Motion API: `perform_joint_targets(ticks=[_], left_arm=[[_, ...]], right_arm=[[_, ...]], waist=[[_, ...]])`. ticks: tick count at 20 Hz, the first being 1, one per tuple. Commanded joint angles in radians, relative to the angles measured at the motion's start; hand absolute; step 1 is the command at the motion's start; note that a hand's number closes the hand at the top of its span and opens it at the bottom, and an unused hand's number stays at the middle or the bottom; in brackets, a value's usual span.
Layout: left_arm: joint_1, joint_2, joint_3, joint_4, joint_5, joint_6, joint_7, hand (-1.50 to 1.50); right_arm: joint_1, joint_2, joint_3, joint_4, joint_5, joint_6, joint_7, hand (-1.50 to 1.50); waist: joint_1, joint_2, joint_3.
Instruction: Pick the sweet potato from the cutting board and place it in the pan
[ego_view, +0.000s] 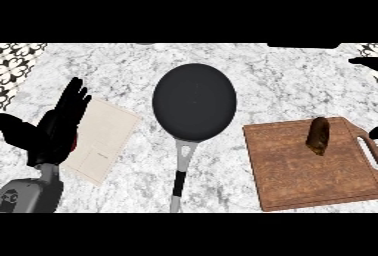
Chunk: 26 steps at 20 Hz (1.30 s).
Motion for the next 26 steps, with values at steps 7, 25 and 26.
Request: perform_joint_targets(ticks=[7, 25, 26], left_arm=[[0.001, -0.026, -0.016, -0.013, -0.017, 0.001, 0.012, 0.00], [-0.021, -0.030, 0.054, 0.012, -0.038, -0.017, 0.029, 0.00], [0.047, -0.061, 0.009, -0.087, -0.060, 0.007, 0.033, 0.00]], right_arm=[[-0.210, 0.170, 0.200, 0.236, 0.131, 0.338, 0.138, -1.50], [-0.265, 0.356, 0.267, 0.205, 0.324, 0.627, 0.306, -1.50], [-0.294, 0.410, 0.265, 0.280, 0.348, 0.606, 0.316, -1.50]], waist=[[0.010, 0.003, 0.000], [-0.035, -0.007, 0.001], [-0.024, -0.006, 0.001]])
